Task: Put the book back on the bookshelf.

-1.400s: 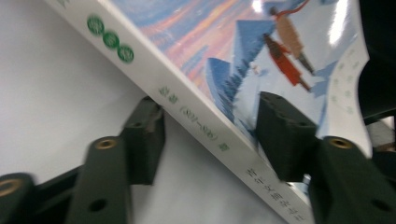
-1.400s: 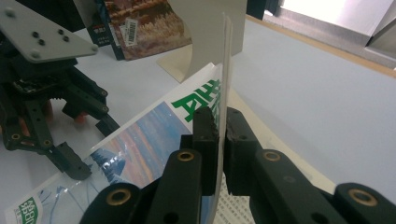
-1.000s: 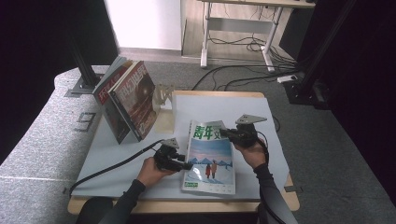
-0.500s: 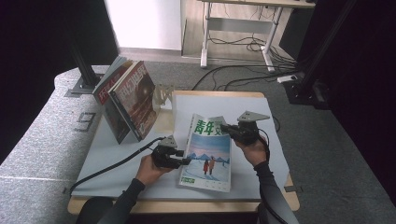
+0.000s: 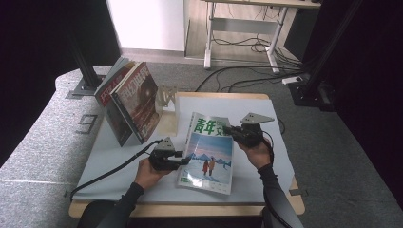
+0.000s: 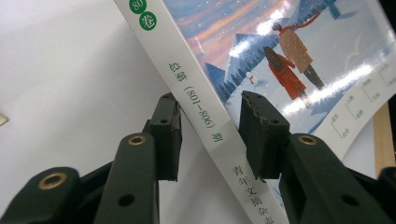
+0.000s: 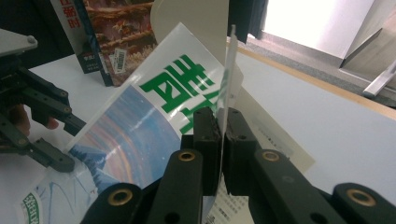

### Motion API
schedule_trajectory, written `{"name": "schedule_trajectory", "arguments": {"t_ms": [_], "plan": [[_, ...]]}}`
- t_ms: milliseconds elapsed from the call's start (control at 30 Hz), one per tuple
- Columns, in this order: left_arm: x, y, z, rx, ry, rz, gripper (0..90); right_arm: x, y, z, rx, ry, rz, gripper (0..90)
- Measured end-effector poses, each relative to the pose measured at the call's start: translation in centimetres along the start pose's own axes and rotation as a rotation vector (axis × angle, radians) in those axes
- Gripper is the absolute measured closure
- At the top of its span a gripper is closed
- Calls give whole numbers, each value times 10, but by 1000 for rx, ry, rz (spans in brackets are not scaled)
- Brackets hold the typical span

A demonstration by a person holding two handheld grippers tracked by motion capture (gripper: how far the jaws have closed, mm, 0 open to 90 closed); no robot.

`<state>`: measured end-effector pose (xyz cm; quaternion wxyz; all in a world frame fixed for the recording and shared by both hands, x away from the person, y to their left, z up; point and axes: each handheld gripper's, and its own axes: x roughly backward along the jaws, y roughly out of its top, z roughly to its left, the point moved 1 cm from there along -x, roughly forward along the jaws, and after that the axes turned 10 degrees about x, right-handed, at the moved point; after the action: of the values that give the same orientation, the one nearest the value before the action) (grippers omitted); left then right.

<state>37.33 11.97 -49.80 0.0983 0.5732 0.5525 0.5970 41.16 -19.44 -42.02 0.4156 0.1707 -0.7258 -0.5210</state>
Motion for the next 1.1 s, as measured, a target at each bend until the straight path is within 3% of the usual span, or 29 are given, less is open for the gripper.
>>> {"name": "schedule_trajectory", "arguments": {"t_ms": [467, 567, 733, 900, 1100], "plan": [[10, -6, 2, 26, -28, 21, 623, -4, -10, -4, -34, 22, 29, 778], [12, -7, 3, 33, -35, 19, 626, -7, -12, -4, -42, 27, 38, 837], [13, -7, 3, 29, -48, 8, 630, -7, -12, -3, -41, 19, 38, 861], [15, -3, 6, 21, -42, -35, 648, -5, -9, -3, -31, 1, 29, 863], [20, 8, 8, -13, 5, -107, 671, 4, 5, -6, -12, -24, -14, 862]]}}
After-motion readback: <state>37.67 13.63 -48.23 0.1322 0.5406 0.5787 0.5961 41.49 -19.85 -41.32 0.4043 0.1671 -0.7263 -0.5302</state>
